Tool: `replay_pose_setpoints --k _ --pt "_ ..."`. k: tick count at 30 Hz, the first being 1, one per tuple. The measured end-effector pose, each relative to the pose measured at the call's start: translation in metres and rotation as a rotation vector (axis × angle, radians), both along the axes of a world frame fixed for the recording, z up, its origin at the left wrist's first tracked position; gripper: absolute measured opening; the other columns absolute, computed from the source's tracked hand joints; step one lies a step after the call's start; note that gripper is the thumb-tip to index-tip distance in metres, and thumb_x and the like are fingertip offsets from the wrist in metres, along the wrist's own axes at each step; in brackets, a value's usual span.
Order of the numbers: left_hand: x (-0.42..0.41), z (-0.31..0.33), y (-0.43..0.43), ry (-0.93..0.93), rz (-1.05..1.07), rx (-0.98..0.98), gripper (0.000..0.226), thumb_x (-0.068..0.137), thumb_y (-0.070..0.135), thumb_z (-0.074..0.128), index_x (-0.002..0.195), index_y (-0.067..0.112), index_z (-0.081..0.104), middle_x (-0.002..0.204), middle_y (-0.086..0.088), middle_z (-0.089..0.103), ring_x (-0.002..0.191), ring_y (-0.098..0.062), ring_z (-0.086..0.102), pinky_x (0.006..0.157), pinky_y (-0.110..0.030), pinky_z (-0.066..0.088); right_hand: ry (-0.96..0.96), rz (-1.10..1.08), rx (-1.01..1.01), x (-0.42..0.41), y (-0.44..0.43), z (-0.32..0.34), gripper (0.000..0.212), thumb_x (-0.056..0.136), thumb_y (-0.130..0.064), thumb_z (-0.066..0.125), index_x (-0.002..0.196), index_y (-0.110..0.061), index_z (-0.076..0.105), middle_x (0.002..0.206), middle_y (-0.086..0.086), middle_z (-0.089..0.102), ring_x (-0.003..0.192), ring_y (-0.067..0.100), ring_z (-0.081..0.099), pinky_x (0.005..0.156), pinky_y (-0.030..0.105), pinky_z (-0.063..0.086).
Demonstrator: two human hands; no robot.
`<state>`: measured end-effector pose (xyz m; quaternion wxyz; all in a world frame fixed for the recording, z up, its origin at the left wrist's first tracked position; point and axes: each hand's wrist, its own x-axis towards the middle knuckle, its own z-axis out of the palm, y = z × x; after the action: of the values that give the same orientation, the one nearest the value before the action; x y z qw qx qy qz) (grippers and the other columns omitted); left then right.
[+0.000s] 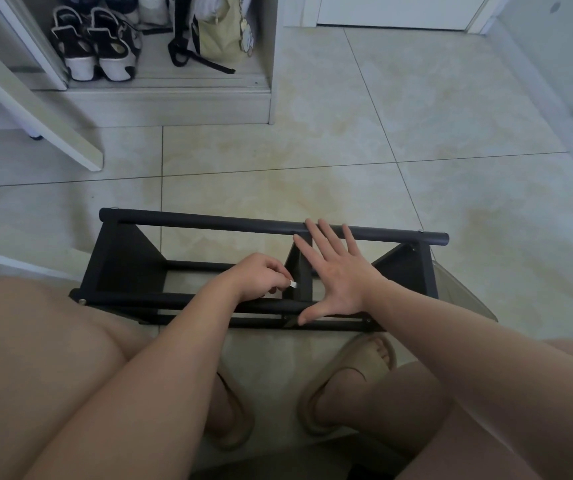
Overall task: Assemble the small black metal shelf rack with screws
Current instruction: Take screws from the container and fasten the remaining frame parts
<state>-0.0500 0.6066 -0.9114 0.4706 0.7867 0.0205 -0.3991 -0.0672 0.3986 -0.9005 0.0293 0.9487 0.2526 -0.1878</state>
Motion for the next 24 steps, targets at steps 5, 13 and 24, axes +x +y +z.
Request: replay_pose_setpoints --k 5,13,24 --pt "0.000 -0.001 -0.001 0.093 0.079 -0.072 0.011 0.092 0.027 0.068 0.081 0.023 0.069 0.086 0.010 0.076 0.083 -0.011 0.068 0.077 -0.030 0.047 -0.041 -0.006 0.042 -0.007 0.000 -0.005 0.142 0.057 -0.107 0.030 0.160 -0.021 -0.015 0.165 0.011 -0.027 0.150 0.025 -0.033 0.122 0.060 -0.008" --pt "0.001 -0.005 -0.014 0.029 0.185 -0.046 0.012 0.092 0.021 0.070 0.099 0.013 0.072 0.082 0.003 0.076 0.073 -0.008 0.066 0.068 -0.025 0.046 -0.050 -0.026 0.066 -0.010 0.000 -0.003 0.143 0.058 -0.105 0.035 0.161 -0.018 -0.011 0.167 0.010 -0.024 0.152 0.025 -0.028 0.123 0.059 -0.006" --pt "-0.003 -0.001 -0.019 -0.005 0.214 -0.088 0.016 0.097 0.019 0.064 0.082 0.023 0.068 0.075 0.003 0.072 0.061 -0.003 0.065 0.049 -0.011 0.044 -0.058 -0.029 0.092 -0.011 0.000 -0.005 0.142 0.059 -0.105 0.035 0.162 -0.019 -0.010 0.167 0.009 -0.025 0.151 0.023 -0.029 0.123 0.059 -0.007"
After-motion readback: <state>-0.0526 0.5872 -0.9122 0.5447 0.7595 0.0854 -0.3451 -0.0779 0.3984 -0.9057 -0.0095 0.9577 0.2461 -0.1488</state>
